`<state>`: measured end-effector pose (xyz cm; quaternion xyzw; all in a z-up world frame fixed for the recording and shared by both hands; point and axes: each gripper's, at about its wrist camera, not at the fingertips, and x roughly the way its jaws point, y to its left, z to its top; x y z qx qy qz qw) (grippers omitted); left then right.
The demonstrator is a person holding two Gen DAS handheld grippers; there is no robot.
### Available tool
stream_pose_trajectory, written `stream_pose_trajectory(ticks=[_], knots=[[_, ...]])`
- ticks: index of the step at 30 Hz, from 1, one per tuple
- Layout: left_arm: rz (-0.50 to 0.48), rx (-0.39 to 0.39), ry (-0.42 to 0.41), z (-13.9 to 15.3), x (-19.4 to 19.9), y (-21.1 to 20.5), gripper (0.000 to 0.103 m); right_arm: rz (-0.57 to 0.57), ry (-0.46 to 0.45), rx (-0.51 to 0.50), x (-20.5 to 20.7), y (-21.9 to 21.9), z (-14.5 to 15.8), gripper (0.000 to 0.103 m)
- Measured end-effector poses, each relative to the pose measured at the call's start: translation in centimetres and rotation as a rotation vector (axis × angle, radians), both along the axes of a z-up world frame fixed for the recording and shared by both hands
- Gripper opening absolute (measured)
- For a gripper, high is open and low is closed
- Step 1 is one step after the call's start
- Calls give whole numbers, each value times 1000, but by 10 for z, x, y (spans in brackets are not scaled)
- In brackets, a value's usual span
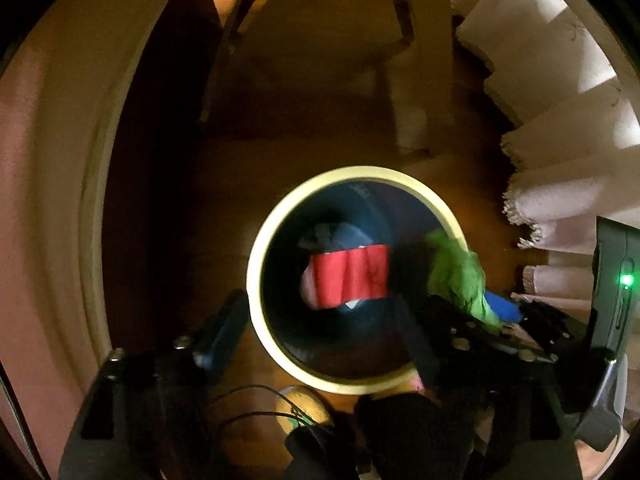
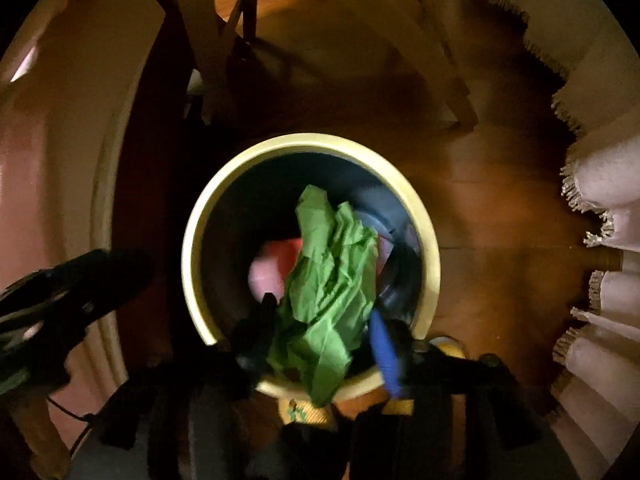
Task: Collect trash
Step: 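Raise both tools back toward the table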
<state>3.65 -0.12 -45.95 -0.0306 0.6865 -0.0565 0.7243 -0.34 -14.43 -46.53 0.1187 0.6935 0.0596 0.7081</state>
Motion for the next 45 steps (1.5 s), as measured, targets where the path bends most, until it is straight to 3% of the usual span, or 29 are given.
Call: stream_pose_trajectory(ticks=[7, 15, 21, 33, 36, 40, 45], knots=[[32, 51, -24, 2, 2, 12, 75, -5, -55, -13, 2, -3, 11, 58], [50, 57, -73, 49, -5, 11, 75, -20, -69, -1, -11, -8, 55, 58], [53, 44, -131, 127, -4, 9, 75, -21, -112, 27, -14, -3, 125, 58], [33, 9, -284, 297, -12, 21, 75, -82, -269, 78, -14, -1, 295, 58], [12, -7, -316, 338, -14, 22, 83, -91, -304, 80, -18, -3, 334, 58], [-29, -28, -370, 393, -18, 21, 84, -90, -353, 66, -23, -2, 382, 58], [-62, -54, -442, 442, -22, 19, 84, -96, -423, 38, -25, -4, 433, 58]])
